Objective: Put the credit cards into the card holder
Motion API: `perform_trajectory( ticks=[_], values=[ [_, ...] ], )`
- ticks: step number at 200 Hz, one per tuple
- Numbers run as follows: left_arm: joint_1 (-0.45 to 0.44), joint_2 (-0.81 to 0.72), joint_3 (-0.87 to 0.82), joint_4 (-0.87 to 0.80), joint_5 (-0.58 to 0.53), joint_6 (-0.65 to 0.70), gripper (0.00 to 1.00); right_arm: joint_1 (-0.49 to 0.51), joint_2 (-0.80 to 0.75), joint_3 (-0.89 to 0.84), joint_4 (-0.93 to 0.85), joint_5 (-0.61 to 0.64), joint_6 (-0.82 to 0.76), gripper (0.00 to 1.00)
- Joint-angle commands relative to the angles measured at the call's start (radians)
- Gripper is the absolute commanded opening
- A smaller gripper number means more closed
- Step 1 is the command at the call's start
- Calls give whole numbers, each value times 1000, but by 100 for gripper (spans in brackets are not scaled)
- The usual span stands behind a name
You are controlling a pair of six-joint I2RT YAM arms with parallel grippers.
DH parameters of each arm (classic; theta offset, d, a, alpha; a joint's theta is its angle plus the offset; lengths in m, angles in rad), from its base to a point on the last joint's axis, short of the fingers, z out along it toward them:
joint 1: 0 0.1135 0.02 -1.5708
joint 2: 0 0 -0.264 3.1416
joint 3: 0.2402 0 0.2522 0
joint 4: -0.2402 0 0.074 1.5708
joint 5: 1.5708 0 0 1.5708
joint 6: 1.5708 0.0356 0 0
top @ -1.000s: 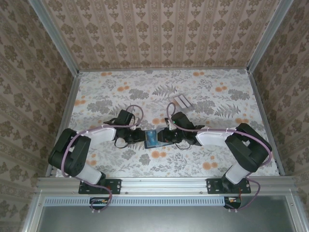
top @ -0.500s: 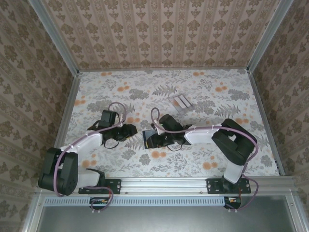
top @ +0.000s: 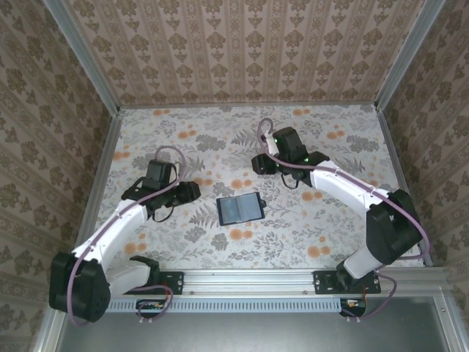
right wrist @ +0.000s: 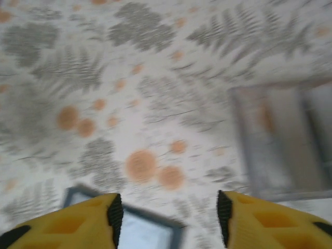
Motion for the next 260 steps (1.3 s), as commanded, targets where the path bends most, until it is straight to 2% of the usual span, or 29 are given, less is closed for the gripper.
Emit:
perform_trajectory(
  ticks=[1,22,51,66,83,119,164,228,260],
  values=[
    [0,-37,58,-137,-140,104,54,-16,83,99,-134,253,-198,60],
    [2,-69,45,-131,-109,173,64,-37,175,198,-184,302,-297,67],
    [13,-88,48,-148,-107,178,79,-59,278,310,-262,283,-354,69],
    [18,-86,44,-145,-116,177,87,-72,313,334,-296,269,-365,74],
    [26,-80,51,-149,-101,180,100,-83,339,344,-305,251,-367,77],
    [29,-97,26,-127,-99,172,100,-94,401,377,-320,265,-380,82],
    [29,-113,17,-119,-83,160,100,-98,461,411,-305,364,-369,83],
    [29,-123,-3,-125,-72,143,100,-98,423,387,-273,461,-359,79],
    [29,-115,-12,-110,-53,140,99,-98,396,371,-239,469,-361,72]
  ],
)
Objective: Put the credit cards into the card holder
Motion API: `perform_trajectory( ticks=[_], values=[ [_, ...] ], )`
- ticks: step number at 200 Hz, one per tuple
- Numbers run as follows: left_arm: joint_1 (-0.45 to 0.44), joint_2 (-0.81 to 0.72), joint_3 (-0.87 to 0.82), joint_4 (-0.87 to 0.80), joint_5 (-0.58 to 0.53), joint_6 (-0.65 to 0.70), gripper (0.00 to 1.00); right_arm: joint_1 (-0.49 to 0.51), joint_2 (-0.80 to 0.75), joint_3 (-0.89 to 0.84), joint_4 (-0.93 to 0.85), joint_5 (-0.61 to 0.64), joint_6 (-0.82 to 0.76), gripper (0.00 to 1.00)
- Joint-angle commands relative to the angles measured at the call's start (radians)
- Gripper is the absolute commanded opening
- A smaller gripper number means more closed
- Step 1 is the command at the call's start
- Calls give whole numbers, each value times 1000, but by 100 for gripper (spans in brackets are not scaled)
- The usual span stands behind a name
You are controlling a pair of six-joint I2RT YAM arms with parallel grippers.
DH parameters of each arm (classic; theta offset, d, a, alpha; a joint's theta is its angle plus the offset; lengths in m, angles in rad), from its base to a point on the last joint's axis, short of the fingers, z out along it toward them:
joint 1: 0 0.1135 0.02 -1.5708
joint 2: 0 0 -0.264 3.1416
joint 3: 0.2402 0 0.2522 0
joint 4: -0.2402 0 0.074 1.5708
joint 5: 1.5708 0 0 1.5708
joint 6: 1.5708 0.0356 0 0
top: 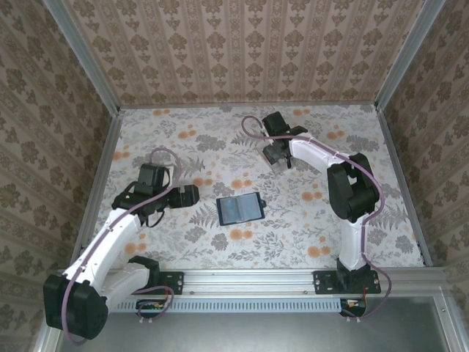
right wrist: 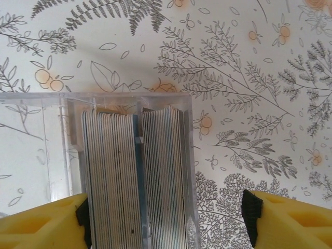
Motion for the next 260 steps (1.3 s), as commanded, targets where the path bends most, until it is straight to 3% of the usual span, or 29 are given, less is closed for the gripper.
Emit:
perform_trajectory(
  ticks=[1,30,118,142,211,260],
  values=[
    [7,-1,-4,2,31,-16,99,-5,-41,-18,31,62,-4,71],
    [7,14,-21,41,54,-33,96,-5,-30,-12,26,73,7,58],
    [5,39,-4,35,68,-35,92,4,-79,-65,94,132,-7,47],
    [6,38,0,18,78,-34,85,4,-88,-77,109,125,-8,40],
    [7,54,-6,62,116,-39,75,4,-102,-89,91,65,1,3],
    [10,60,9,55,115,-36,68,5,-212,-148,140,34,36,0]
  ],
)
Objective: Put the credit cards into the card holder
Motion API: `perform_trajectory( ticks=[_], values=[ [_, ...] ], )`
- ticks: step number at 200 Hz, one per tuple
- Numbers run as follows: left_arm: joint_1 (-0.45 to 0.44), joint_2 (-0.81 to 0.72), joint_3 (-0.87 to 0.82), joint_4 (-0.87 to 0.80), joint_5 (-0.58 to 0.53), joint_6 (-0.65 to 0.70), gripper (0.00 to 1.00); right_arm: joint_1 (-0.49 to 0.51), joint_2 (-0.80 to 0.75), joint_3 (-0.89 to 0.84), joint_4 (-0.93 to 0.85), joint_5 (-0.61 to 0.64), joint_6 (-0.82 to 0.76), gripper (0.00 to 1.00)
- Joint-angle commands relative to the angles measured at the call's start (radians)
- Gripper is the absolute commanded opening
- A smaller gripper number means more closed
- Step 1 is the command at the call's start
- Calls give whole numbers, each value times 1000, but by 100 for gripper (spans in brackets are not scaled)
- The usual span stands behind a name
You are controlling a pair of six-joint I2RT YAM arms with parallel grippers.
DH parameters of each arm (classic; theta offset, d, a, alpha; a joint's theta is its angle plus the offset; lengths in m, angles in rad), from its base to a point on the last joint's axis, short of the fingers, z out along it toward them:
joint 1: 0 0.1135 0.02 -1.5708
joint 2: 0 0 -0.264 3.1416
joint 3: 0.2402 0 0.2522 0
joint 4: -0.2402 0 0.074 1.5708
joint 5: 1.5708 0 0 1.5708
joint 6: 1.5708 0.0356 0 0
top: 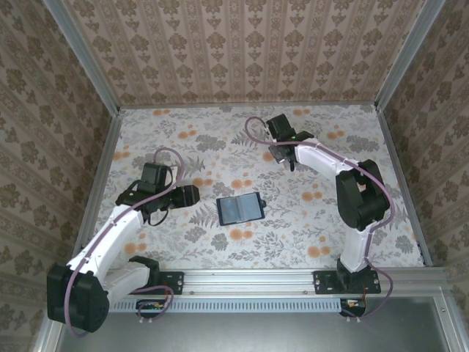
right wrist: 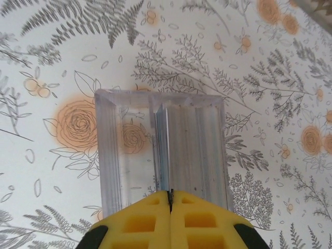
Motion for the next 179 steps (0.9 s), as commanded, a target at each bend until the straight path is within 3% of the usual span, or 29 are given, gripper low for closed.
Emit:
perform_trajectory(
  ticks=[1,37,58,98,144,160,179],
  values=[
    [9,6,18,4,16,1,68,-1,-80,-15,25,-12,33,0],
    [10,15,-9,85,106,-23,68,-5,-141,-23,-19,-61,134,0],
    [7,24,-2,93,172,-23,70,-7,-223,-78,-9,-159,228,0],
    [-2,38,-18,87,243,-15,72,16,-397,-303,121,-559,474,0],
    [-93,115,-34,123,242,-14,72,72,-415,-558,375,-989,722,0],
    [-165,174,-10,99,160,16,71,73,-364,-594,435,-1098,753,0],
    [-186,246,20,88,161,27,62,70,-333,-632,467,-1118,755,0]
  ],
)
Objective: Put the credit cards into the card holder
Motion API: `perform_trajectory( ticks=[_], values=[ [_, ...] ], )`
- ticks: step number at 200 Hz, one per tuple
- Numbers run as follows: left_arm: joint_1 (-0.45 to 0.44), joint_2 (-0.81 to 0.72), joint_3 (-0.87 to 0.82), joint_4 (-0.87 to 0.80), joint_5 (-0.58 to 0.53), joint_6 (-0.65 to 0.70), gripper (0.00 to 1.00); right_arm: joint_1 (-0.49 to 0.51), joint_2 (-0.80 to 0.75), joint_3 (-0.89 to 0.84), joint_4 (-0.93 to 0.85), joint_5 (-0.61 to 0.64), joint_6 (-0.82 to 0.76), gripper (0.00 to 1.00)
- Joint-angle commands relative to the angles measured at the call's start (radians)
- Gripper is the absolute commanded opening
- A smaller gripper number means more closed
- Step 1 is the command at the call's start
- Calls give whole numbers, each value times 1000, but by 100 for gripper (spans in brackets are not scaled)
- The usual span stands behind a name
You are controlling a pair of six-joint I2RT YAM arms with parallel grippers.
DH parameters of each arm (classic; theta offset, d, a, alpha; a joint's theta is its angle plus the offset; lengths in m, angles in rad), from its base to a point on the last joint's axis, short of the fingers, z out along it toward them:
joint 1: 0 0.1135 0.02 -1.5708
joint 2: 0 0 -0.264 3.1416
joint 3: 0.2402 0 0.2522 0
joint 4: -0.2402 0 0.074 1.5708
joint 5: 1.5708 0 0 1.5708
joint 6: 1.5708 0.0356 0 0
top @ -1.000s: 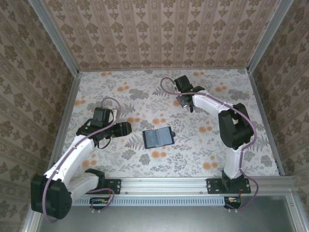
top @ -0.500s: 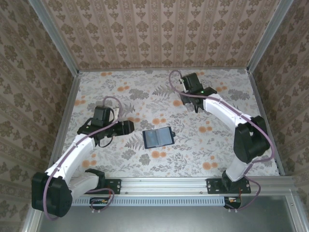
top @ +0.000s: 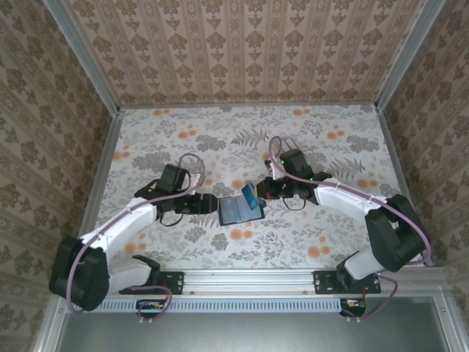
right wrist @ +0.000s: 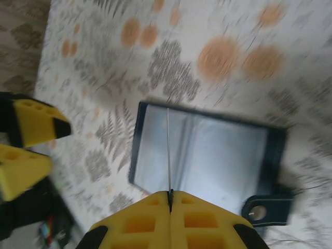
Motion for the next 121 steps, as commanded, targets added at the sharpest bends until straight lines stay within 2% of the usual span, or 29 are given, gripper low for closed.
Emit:
perform_trajectory(
  ticks=[1,27,61,85,121],
  values=[
    [-26,69,43,-22,-35,33,62,-6,41,-41,129,-183,83,0],
    [-39,125,32,28,-45,7,56,-12,129,-35,160,-254,84,0],
    [-47,158,31,50,-59,-12,51,-17,213,-29,224,-269,108,0],
    [-49,173,37,44,-61,-22,47,-27,215,-37,224,-249,109,0],
    [-56,180,16,75,-71,-40,46,-46,210,-44,201,-243,91,0]
  ],
)
